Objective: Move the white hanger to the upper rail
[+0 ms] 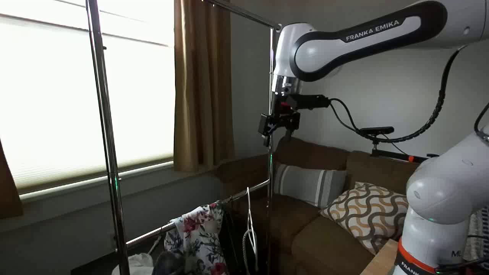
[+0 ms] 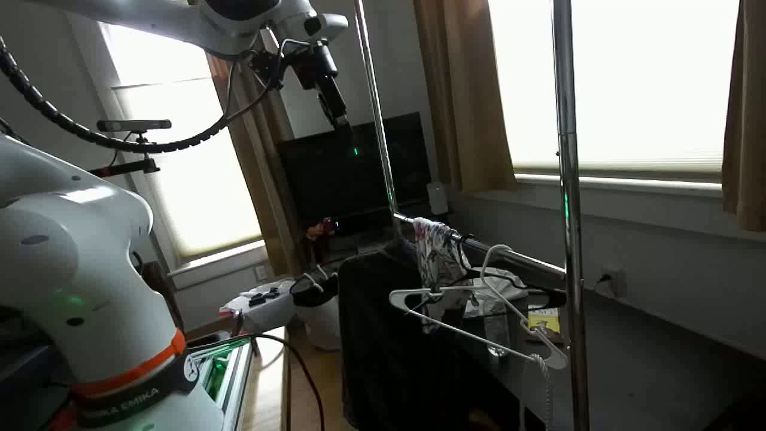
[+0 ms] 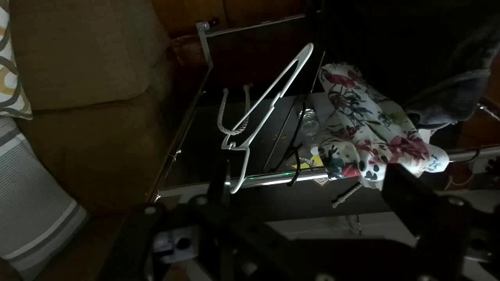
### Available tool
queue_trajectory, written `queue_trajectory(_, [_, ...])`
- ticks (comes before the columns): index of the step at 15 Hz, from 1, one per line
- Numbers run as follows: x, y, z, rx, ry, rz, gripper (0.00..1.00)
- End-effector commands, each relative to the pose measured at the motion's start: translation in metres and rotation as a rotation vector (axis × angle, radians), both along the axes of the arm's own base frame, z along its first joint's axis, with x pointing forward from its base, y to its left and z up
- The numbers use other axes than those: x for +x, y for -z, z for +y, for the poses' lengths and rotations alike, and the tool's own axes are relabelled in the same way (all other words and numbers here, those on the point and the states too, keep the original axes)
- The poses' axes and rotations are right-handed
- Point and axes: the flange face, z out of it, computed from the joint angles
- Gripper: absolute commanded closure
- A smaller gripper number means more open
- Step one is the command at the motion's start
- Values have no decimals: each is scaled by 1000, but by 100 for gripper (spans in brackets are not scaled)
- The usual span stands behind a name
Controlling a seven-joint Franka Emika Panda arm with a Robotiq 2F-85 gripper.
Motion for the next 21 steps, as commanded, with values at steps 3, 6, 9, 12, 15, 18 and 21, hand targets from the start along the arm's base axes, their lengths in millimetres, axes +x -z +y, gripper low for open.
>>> queue_trajectory(3, [3, 3, 4, -15, 2, 12, 0])
queue_trajectory(6, [16, 39, 30, -38, 4, 93, 0])
queue_trajectory(9, [35, 91, 52, -44, 89, 184, 0])
queue_trajectory(12, [63, 148, 60, 7, 153, 241, 0])
queue_trajectory(15, [92, 209, 53, 29, 211, 299, 0])
queue_trajectory(18, [88, 217, 45, 37, 204, 324, 0])
queue_trajectory(21, [104, 246, 43, 48, 221, 380, 0])
